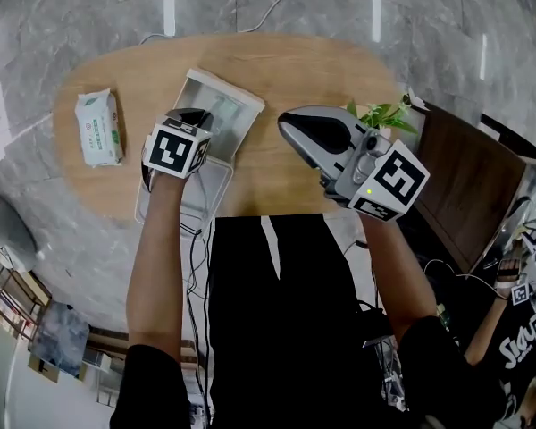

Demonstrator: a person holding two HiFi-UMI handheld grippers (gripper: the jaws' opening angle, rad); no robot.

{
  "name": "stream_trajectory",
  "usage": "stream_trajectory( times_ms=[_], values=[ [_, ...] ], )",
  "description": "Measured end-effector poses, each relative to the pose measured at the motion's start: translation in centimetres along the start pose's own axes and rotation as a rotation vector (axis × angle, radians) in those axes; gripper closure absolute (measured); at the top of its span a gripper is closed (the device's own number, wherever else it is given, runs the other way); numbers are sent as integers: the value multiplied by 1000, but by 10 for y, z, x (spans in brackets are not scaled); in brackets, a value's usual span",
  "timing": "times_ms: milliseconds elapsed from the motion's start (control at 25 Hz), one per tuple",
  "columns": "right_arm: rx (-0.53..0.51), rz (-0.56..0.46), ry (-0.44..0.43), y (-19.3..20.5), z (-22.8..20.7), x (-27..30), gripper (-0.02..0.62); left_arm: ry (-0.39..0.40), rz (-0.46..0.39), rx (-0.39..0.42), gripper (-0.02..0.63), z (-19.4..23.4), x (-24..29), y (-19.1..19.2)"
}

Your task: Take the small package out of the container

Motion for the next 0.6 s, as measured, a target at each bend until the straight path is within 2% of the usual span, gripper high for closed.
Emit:
stream_trajectory(
  times_ms=[280, 440, 600],
  values=[
    [-56, 9, -26, -28, 24, -12, 581, 14, -89, -69, 577, -10, -48, 0],
    [-84, 6, -27, -58, 38, -21, 581, 53, -213, -148, 577, -17, -90, -8],
    [-123, -30, -27, -103, 62, -39, 581, 59, -320, -187, 577, -37, -142, -18]
  ],
)
Point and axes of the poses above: the fingertips, and each gripper's own axes: x forward along the fingers, z to its left, y out of its underside, the point moved 9 cm from there along -x, backward along the fingers
